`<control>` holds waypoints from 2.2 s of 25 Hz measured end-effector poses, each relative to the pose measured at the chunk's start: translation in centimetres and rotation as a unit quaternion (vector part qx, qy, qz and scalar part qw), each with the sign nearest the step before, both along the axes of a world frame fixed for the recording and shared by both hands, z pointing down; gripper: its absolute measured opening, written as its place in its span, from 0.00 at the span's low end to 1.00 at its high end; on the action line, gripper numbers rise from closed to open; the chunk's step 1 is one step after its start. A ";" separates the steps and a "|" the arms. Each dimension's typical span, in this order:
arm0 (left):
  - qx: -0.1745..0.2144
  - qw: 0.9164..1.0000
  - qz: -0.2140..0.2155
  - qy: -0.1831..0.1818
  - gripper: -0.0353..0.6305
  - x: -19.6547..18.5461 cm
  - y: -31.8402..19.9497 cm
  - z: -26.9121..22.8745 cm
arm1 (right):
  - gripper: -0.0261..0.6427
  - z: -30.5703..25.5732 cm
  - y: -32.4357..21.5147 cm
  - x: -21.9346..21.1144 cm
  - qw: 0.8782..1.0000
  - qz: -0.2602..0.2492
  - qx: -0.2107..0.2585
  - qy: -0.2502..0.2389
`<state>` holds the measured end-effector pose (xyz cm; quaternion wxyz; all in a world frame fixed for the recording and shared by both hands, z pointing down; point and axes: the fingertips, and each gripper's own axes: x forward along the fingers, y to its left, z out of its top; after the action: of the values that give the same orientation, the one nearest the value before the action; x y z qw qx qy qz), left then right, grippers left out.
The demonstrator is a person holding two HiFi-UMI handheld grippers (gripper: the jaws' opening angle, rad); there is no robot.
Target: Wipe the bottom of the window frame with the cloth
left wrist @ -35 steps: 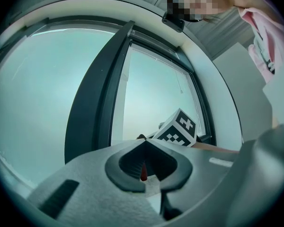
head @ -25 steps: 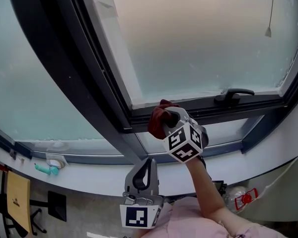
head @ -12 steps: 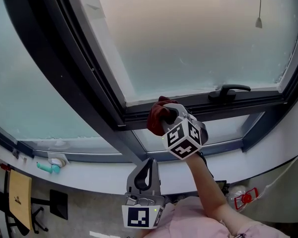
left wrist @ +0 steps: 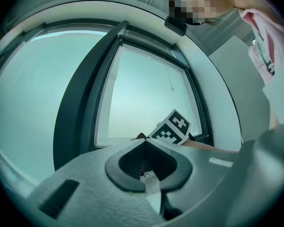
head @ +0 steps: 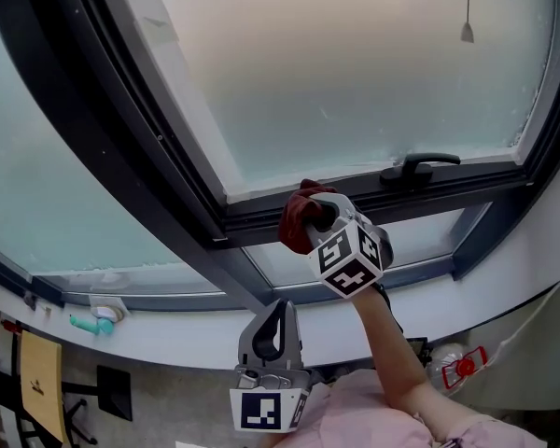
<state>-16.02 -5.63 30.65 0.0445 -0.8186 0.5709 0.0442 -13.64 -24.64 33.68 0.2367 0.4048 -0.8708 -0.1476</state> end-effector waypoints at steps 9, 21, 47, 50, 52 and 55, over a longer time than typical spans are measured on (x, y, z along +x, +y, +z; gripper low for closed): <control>0.002 1.000 0.004 0.000 0.04 -0.3 0.1 -0.1 | 0.14 0.1 0.0 0.8 1.000 0.010 -0.001 -0.001; 0.008 1.000 0.013 0.002 0.04 -0.2 0.7 -0.4 | 0.14 0.1 -0.1 3.1 0.999 0.034 -0.006 -0.005; 0.003 1.000 0.026 0.012 0.04 1.2 1.3 0.0 | 0.14 0.3 -0.5 9.9 0.995 0.093 -0.009 -0.033; 0.003 1.000 0.026 0.014 0.04 1.4 1.2 0.1 | 0.14 0.3 -0.5 10.4 0.995 0.096 -0.007 -0.036; 0.003 1.000 0.027 0.014 0.04 1.5 1.2 0.2 | 0.14 0.4 -0.5 10.8 0.994 0.100 -0.007 -0.038; 0.002 0.999 0.029 0.014 0.04 1.7 1.1 0.2 | 0.14 0.4 -0.6 11.7 0.994 0.106 -0.006 -0.038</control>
<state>-14.35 -4.50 30.84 0.0375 -0.8338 0.5478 0.0579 -1.97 -25.22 34.05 0.2200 0.4988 -0.8323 -0.1003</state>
